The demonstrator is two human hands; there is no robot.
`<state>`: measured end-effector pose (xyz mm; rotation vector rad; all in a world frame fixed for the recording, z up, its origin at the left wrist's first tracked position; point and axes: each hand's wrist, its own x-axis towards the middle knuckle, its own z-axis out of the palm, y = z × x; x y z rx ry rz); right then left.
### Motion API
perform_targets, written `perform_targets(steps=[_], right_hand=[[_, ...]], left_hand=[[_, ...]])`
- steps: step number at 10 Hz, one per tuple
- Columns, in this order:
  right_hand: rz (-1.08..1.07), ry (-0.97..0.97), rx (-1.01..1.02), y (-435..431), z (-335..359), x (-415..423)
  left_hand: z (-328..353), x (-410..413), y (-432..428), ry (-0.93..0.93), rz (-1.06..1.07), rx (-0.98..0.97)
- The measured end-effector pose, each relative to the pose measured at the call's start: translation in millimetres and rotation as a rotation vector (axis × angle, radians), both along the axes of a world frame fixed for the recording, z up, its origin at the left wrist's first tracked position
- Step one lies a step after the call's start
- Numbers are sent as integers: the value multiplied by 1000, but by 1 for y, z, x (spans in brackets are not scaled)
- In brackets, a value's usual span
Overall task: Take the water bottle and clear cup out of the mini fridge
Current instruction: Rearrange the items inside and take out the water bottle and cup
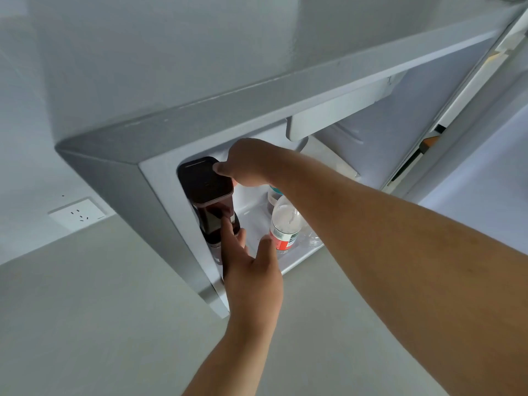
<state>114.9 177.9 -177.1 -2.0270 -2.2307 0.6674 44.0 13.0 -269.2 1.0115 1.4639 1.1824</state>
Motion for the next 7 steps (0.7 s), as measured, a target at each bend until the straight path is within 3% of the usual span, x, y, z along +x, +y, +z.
perform_targets(steps=[1,2,4,7], right_hand=[[-117,169,-124,-3,9,3],[-122,212,-101,-6,10,10],[-107,91,-52,-2,4,34],[-308,189,-30,-12,-5,61]], left_hand=[[10,-1,2,-42,14,1],[14,0,6,-87,20,14],[16,10,14,-136,-45,-9],[12,26,27,84,-114,-27]])
